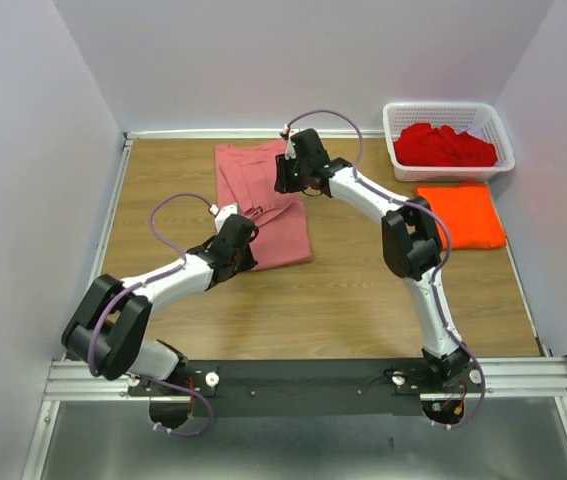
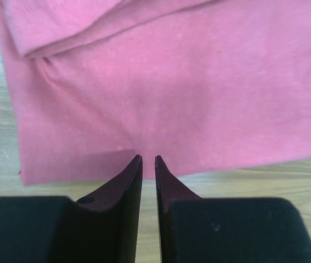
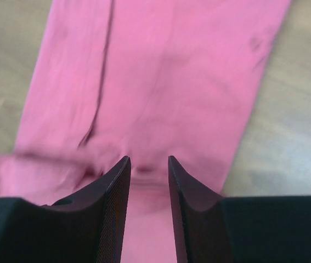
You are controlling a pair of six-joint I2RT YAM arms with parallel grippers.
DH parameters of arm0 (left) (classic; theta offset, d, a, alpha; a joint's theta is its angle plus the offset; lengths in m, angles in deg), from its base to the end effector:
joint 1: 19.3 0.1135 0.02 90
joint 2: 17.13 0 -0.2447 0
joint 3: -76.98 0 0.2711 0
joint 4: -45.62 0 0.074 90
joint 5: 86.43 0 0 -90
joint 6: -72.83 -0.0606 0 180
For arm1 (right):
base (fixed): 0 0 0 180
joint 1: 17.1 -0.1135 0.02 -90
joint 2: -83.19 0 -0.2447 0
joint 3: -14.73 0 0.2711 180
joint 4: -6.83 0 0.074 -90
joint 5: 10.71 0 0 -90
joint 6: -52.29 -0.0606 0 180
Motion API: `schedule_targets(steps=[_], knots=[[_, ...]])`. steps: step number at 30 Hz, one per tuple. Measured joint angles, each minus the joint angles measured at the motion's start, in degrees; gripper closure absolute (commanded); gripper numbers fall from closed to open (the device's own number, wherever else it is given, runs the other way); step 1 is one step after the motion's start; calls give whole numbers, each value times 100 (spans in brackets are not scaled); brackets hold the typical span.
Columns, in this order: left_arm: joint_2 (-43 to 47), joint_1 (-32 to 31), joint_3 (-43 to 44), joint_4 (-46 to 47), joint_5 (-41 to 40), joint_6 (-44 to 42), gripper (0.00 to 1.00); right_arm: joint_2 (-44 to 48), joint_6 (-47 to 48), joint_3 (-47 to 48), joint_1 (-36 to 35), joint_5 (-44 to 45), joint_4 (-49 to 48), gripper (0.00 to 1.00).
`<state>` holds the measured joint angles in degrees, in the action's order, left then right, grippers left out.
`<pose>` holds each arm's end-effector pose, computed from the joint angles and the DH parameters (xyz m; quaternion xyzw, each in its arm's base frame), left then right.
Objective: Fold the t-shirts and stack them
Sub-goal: Fold the tshirt
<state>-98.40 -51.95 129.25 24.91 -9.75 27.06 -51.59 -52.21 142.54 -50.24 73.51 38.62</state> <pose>0.2651 -0.1533 0.1225 -0.1338 0.9237 -0.1274 0.3356 0.4707 0.3146 0.1702 -0.1674 0.8851 0.2160 0.3767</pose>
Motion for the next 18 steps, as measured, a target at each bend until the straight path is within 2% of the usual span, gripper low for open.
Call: schedule_targets(steps=[4,7,12,18], knots=[[597,59,0,-131,-76,155,77,544,-28,-780,-90,-610,-44,59],[879,337,0,-122,-79,247,80,863,-48,-1233,-302,-1110,-144,59],[706,944,-188,-116,-15,262,81,1025,-157,-1652,-796,-1539,-450,59],[348,1021,-382,-129,216,254,83,890,-479,-1840,-1211,-1692,-883,60]])
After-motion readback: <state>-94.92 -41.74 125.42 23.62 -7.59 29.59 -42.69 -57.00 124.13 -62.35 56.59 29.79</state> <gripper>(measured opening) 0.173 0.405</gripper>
